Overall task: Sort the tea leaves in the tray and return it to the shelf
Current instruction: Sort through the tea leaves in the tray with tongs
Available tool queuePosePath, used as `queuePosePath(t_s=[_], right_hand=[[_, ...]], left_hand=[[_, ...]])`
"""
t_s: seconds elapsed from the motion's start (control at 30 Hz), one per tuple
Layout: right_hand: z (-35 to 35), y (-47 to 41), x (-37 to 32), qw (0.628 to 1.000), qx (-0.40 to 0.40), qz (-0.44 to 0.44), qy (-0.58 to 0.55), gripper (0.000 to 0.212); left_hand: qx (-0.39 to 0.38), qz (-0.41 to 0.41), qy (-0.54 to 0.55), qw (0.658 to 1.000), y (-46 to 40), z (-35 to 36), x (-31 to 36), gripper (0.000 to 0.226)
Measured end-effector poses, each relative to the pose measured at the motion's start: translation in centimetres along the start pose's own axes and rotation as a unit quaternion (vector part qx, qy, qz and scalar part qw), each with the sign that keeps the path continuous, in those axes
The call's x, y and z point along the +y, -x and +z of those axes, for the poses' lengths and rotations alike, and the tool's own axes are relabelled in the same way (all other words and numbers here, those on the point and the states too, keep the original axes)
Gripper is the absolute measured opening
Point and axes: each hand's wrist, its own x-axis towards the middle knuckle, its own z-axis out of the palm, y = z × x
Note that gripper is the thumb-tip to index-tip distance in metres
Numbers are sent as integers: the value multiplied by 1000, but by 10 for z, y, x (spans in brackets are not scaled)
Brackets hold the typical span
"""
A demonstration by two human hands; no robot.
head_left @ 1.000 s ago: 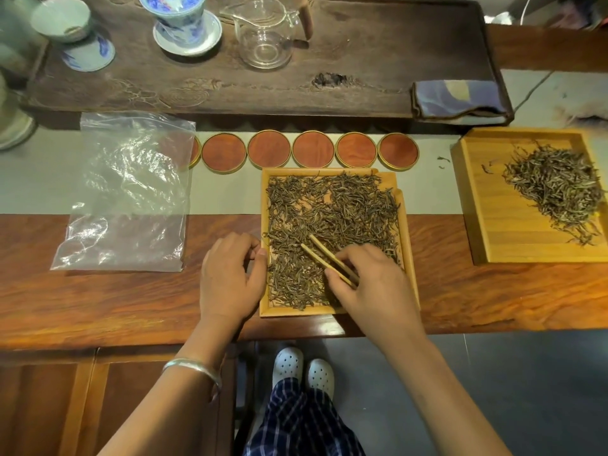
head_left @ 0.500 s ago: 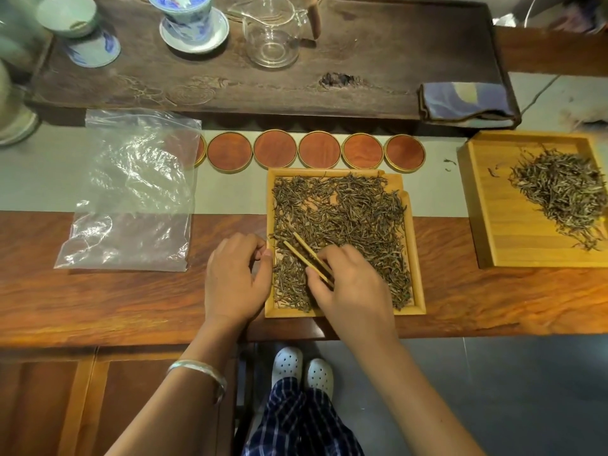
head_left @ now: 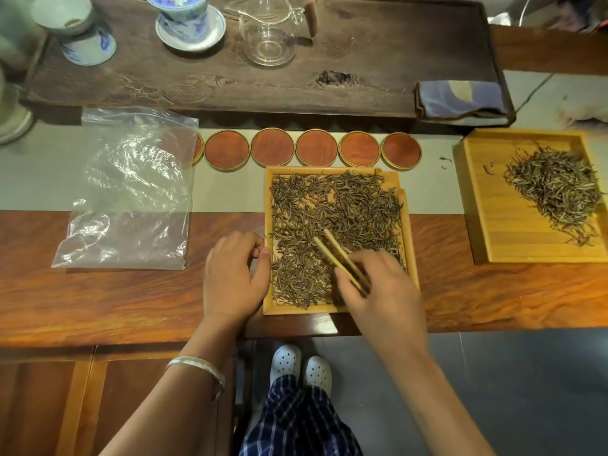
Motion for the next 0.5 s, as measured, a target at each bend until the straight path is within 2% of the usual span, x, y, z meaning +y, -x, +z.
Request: queuePosePath(t_s=[0.27,0.5], right_hand=[[-13,12,41,993,80,78,31,19],[-16,10,51,989,113,87,33,19]], left_hand=[[2,4,-3,1000,0,-1,1,14],[2,5,-7,1000,0,-1,2,15]])
